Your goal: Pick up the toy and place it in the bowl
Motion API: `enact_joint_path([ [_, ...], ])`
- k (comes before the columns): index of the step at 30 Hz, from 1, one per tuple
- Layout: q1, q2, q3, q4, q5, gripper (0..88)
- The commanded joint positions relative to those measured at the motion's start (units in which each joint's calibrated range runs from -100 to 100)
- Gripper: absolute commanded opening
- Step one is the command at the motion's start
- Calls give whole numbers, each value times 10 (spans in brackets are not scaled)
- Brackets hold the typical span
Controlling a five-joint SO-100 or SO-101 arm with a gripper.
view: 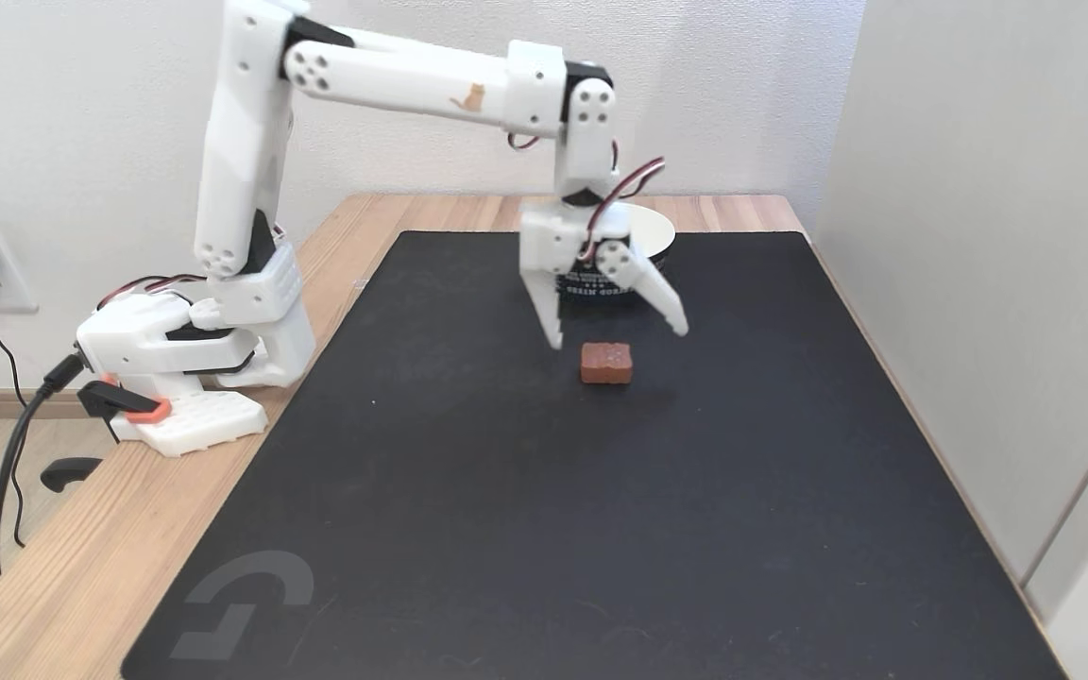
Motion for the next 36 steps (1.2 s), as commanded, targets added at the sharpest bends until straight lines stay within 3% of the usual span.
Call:
enact_joint_path([
  [1,-12,12,-29,5,-1,461],
  [23,-4,80,-34,-14,-1,457],
  [24,-4,80,-34,-14,-1,443],
  [29,-2,80,-33,-36,-1,128],
  [30,0,80,-34,-41,-1,26],
  [36,9,79,-34,-41,2,23],
])
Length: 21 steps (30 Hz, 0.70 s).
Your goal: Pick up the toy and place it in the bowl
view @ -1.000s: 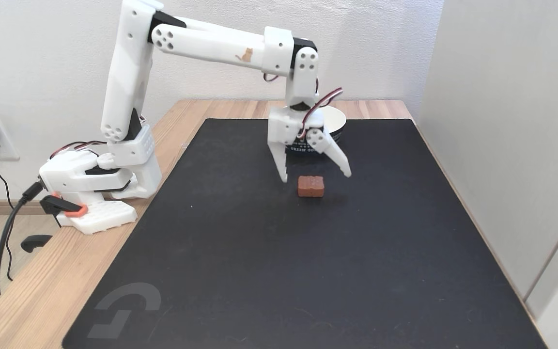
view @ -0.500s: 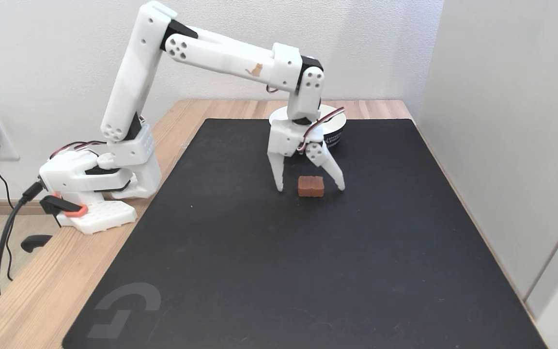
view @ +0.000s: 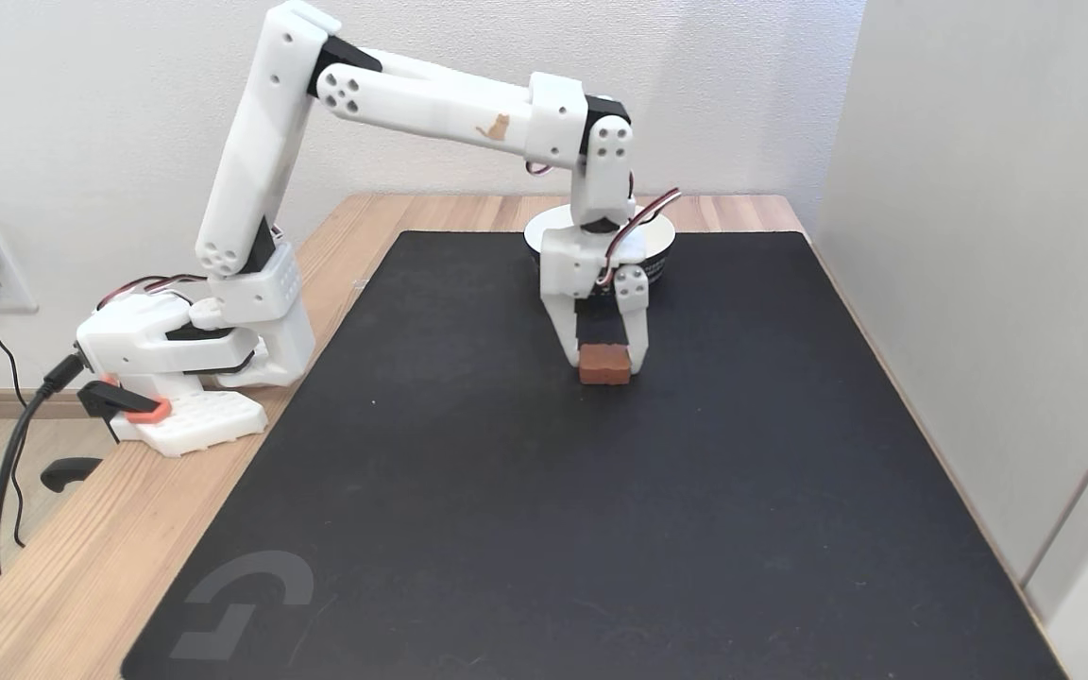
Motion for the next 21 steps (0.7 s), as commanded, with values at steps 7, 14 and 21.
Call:
enact_joint_path([
  [7,-3,-43,-19,-23,-1,22],
  [14,-88,-263,19,-108,-45,22],
  [21,-184,-473,264,-289,-93,22],
])
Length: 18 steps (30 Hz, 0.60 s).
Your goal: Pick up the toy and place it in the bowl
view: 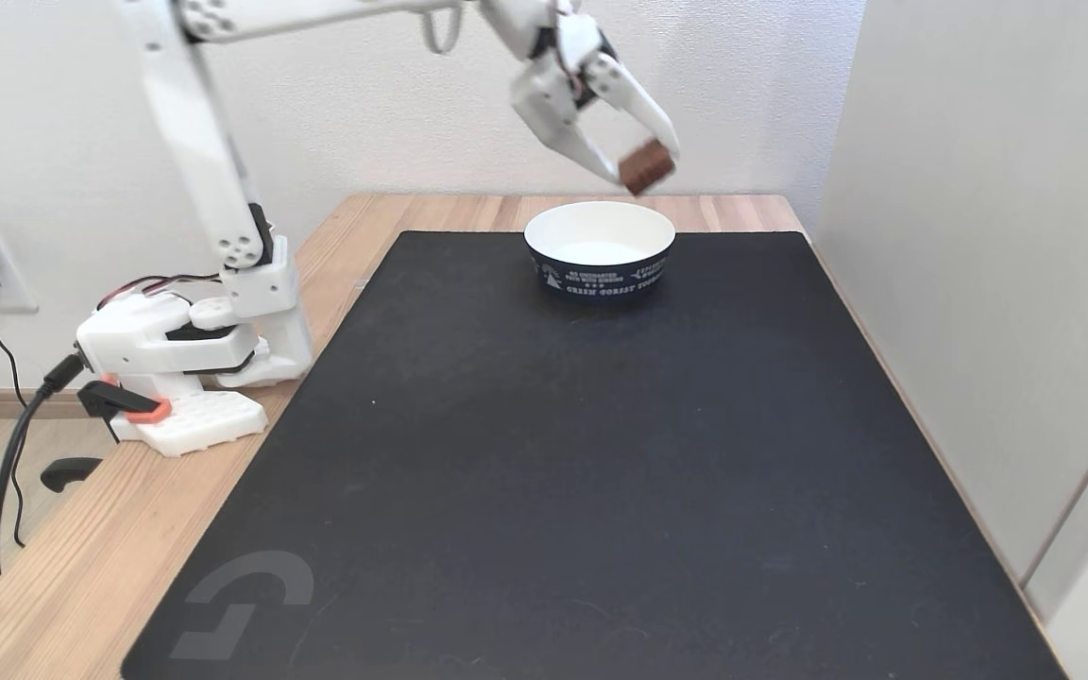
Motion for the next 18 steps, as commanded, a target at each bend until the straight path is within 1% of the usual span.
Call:
enact_joint_path([
  [1,-72,-179,216,-165,-33,22],
  [5,-114,-242,385,-297,-56,23],
  [6,-126,-256,446,-345,-68,23],
  [10,-137,-259,545,-422,-84,23],
  [16,-136,-258,592,-441,-84,40],
  [18,-136,-258,593,-441,-84,100],
])
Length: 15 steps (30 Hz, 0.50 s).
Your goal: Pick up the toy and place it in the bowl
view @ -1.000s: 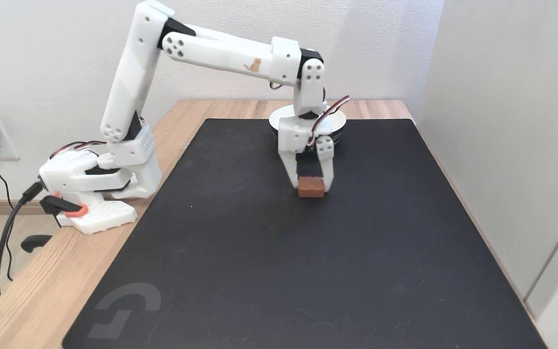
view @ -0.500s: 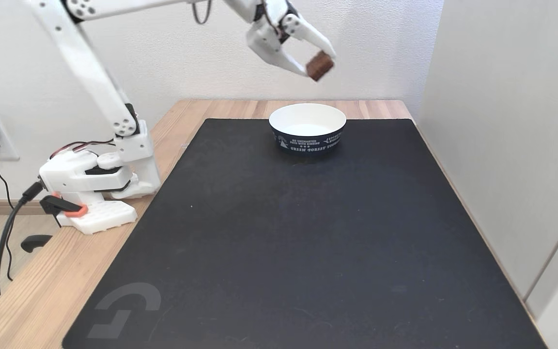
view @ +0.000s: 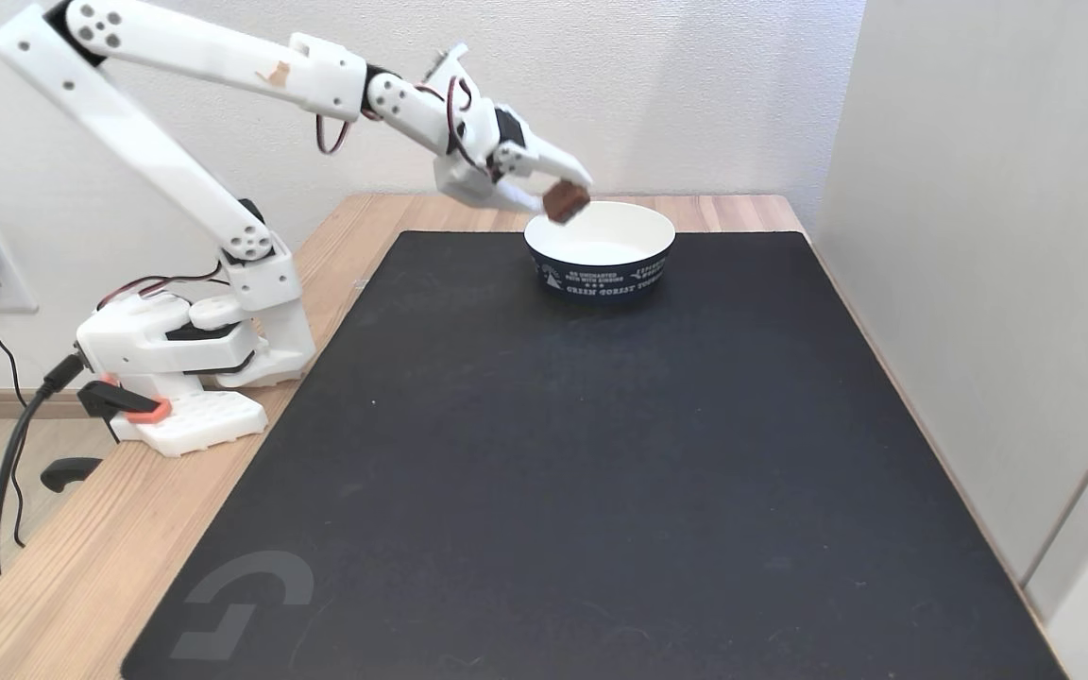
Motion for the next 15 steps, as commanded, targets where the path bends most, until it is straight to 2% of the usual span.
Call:
enact_joint_path([
  [1,-5,-17,6,-12,-2,156],
  [2,-6,-17,13,-11,-2,278],
  [4,-7,-17,21,-11,0,363],
  [15,-2,-29,14,-12,3,368],
])
